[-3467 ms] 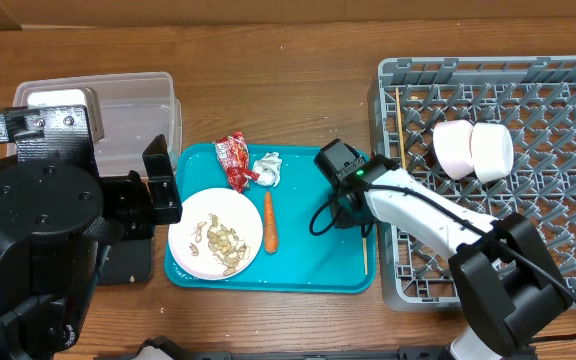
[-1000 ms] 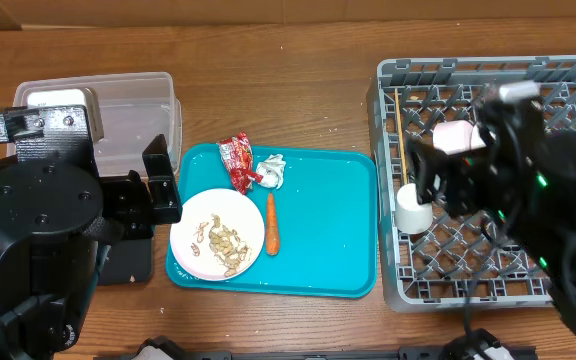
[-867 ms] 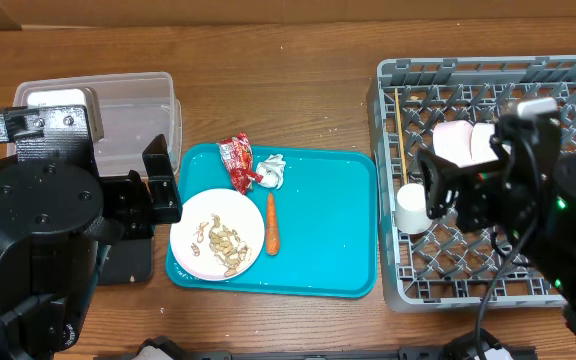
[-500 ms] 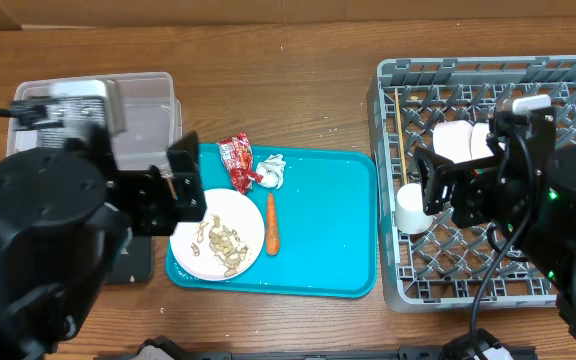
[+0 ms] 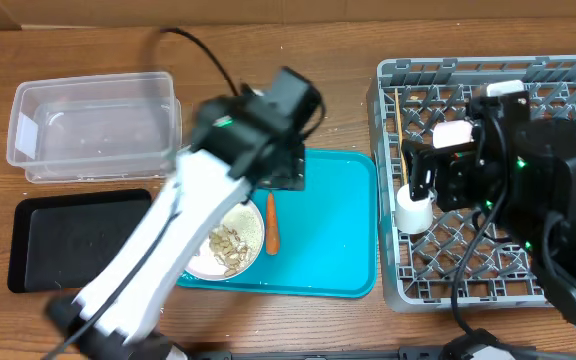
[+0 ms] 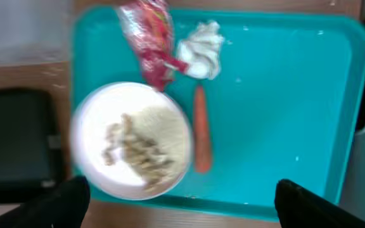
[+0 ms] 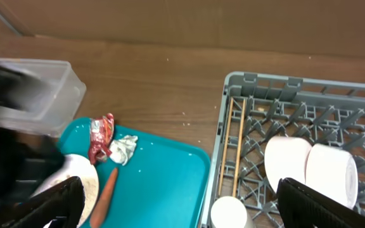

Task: Sort waste into correct bins and load items into the dishwasher
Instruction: 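Lower the left gripper and grasp the orange carrot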

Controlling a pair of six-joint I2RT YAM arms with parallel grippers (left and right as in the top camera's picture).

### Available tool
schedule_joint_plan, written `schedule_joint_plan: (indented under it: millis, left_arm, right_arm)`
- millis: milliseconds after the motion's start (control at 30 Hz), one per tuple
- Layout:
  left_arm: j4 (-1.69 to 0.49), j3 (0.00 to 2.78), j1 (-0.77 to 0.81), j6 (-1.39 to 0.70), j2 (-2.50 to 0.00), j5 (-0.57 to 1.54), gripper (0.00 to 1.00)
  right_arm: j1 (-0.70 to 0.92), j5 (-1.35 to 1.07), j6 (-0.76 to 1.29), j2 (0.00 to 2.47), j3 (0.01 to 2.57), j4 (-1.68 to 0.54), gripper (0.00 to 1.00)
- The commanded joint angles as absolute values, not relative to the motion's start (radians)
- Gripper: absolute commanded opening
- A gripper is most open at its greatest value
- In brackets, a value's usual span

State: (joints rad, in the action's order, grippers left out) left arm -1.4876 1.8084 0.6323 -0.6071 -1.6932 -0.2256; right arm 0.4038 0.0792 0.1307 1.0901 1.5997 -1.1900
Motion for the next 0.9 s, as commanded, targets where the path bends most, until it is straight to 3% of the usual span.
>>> schedule_joint_plan:
  millis: [0, 67, 233, 300, 567, 733, 867]
  left_arm:
    - [-1.376, 1.658, 0.626, -0.677, -1.757, -0.044, 0.93]
    - [-1.298, 1.594, 0.627, -0.677, -1.789, 0.023, 0.87]
    - [-1.219, 1.49, 0.632, -0.76, -1.86, 0.068, 0.84]
    - [-1.213, 1.472, 0.632, -0.788, -1.883, 0.055, 0.73]
    - [-1.18, 1.433, 0.642, -0.795, -2.013, 0.001, 0.76]
    - [-1.174, 1.433, 0.64, -0.786, -2.067, 0.001, 0.67]
    - [-1.153, 1.433, 0.638, -0.755, -2.067, 0.01, 0.66]
  right_arm:
    - [0.402, 0.063, 0.139, 1.114, 1.61, -1.189, 1.0]
    - [0.402, 0.061, 0.139, 1.122, 1.61, -1.203, 1.0]
    - [0.402, 0.061, 0.139, 1.131, 1.61, -1.259, 1.0]
    - [0.402, 0.061, 0.139, 1.134, 1.61, -1.273, 1.0]
    - [0.402, 0.061, 0.139, 1.149, 1.61, -1.289, 1.0]
    - [0.402, 0.061, 0.139, 1.164, 1.61, -1.289, 1.0]
    - [0.402, 0.061, 0.139, 1.177, 1.61, -1.289, 1.0]
